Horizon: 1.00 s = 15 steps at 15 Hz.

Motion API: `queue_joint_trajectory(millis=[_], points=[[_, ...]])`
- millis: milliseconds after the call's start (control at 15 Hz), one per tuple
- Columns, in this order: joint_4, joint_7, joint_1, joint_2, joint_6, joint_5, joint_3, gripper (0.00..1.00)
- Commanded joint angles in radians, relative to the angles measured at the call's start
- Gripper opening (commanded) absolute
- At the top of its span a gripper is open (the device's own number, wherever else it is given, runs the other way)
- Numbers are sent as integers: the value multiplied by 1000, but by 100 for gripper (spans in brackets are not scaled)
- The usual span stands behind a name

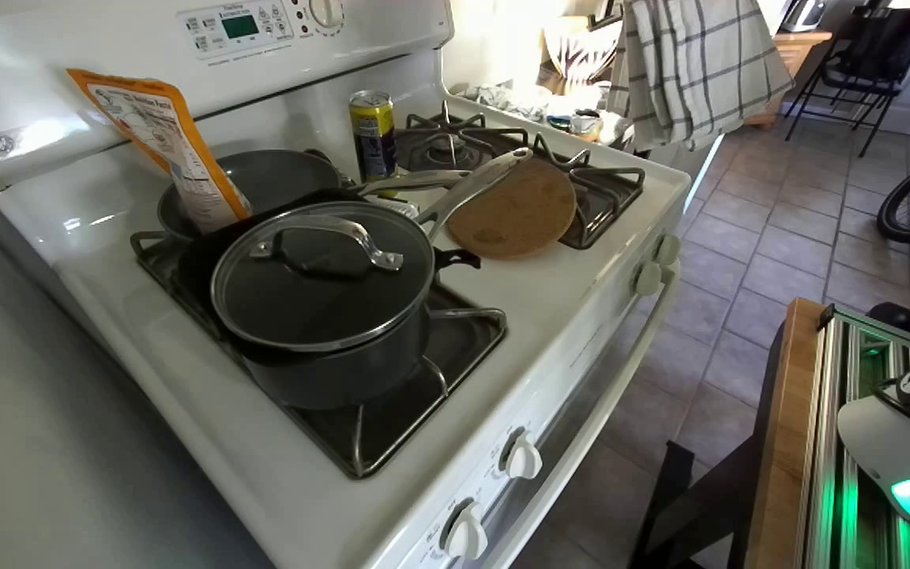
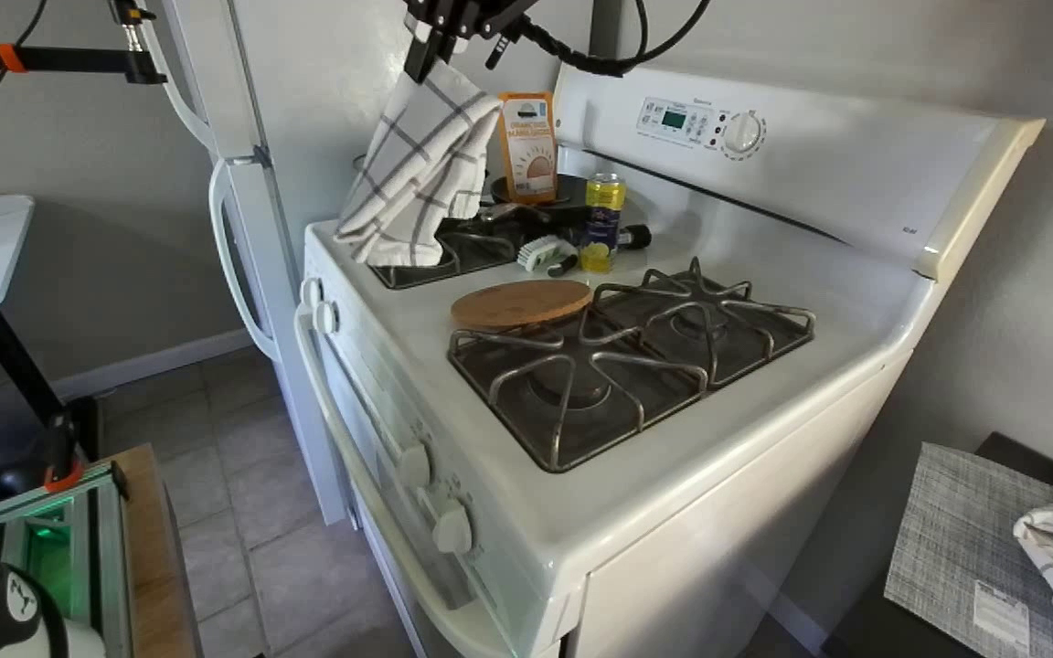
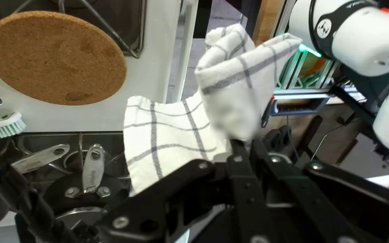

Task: Put the white towel on the front right side of the stove.

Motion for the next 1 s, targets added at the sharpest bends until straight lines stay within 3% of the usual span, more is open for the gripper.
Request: queue_joint_trajectory(millis=[0, 200, 600, 933], points=[[29, -270, -24, 56, -39, -64, -45, 2], [19, -497, -51, 100, -13, -105, -63, 2], [26, -822, -73, 214, -14, -185, -27, 2], [51, -647, -72, 301, 75, -243, 20, 2]])
